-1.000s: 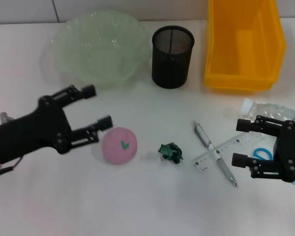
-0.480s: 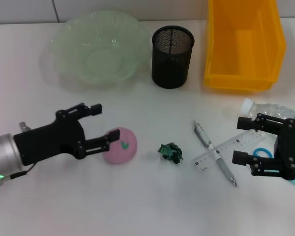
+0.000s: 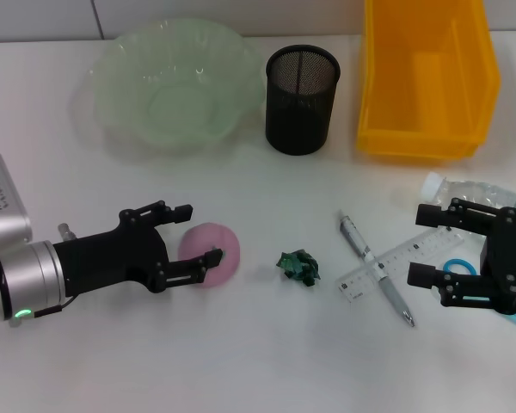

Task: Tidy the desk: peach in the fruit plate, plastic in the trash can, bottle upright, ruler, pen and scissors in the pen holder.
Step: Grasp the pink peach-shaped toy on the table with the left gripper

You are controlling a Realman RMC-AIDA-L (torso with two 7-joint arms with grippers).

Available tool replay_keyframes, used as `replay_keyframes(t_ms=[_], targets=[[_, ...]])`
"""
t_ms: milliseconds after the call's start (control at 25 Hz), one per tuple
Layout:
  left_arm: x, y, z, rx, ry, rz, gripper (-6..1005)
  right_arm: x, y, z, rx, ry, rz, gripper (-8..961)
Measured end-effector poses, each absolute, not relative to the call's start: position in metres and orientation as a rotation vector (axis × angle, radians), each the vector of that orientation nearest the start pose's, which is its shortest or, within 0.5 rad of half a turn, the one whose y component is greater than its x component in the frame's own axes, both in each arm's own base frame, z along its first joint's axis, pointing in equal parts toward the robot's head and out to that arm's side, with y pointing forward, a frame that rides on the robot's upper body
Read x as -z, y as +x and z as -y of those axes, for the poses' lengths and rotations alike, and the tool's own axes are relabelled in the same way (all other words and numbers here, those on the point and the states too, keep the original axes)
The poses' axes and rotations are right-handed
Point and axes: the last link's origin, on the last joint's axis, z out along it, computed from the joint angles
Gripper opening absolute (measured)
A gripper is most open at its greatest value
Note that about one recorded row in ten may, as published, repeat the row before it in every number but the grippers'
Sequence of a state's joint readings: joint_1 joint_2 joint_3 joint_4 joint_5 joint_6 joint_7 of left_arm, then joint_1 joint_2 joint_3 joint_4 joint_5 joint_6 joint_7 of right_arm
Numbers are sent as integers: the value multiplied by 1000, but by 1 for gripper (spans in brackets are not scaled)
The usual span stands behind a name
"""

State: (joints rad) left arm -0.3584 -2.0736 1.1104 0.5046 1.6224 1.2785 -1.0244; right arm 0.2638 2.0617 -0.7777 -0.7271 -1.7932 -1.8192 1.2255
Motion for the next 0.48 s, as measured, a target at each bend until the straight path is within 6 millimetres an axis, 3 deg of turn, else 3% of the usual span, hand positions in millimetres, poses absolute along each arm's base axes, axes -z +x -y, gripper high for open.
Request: replay_keyframes(t_ms=[480], targets=[[67, -298, -294, 476, -2726, 463, 674, -25, 291, -248, -944, -2710, -498, 819]])
